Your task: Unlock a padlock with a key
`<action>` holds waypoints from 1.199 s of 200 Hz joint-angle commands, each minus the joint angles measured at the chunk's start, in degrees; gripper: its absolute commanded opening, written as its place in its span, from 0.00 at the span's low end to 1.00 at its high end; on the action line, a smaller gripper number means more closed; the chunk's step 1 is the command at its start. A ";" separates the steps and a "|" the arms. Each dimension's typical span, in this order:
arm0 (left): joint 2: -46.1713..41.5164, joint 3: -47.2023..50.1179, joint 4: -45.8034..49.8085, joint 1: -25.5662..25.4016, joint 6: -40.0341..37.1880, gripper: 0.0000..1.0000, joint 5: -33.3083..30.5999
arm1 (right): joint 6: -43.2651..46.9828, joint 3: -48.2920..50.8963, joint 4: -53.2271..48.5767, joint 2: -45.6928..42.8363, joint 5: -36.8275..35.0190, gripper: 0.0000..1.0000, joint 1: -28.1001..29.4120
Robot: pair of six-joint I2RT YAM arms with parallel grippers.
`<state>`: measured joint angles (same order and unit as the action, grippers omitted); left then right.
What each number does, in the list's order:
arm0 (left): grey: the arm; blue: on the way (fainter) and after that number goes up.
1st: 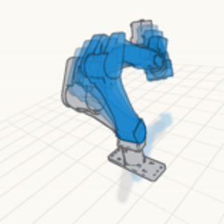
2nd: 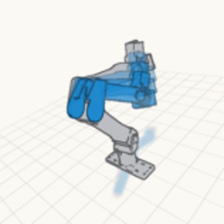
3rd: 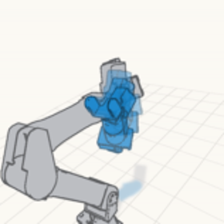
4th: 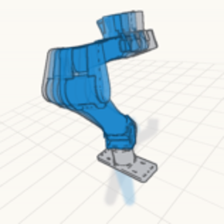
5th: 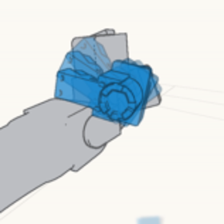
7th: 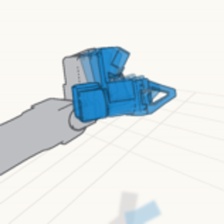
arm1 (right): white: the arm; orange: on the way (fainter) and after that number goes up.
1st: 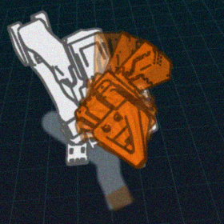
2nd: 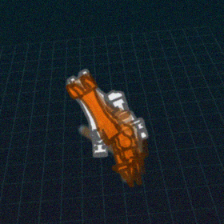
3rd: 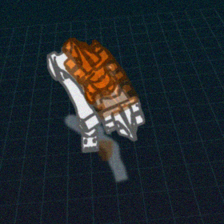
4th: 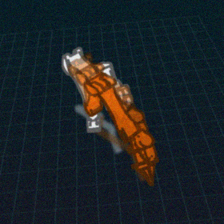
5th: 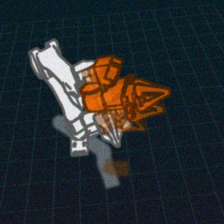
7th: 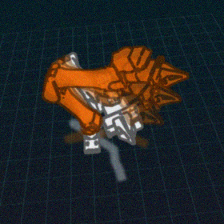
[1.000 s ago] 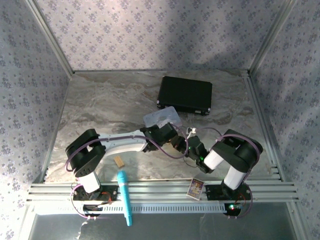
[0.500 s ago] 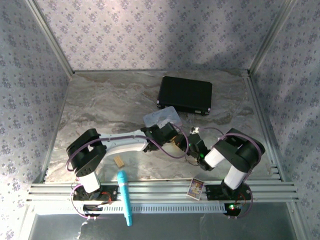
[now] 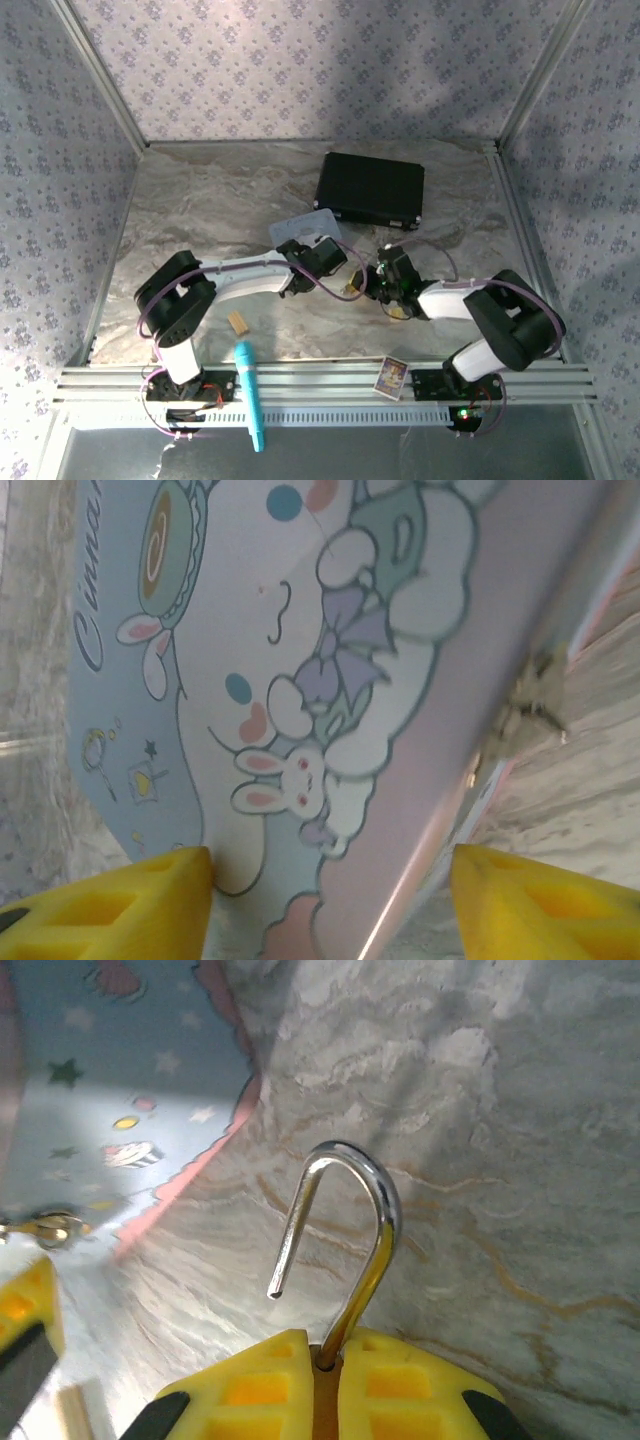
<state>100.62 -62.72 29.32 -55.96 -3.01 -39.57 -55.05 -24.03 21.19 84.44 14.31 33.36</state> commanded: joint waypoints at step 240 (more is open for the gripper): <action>-38.38 21.46 -11.58 5.02 17.55 1.00 -7.73 | 29.81 -16.42 -46.74 -19.56 -19.42 0.79 -6.81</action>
<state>71.96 -45.52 26.70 -52.10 11.88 -45.54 -26.30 -39.18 -26.81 68.99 5.93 27.40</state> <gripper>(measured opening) 0.998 0.780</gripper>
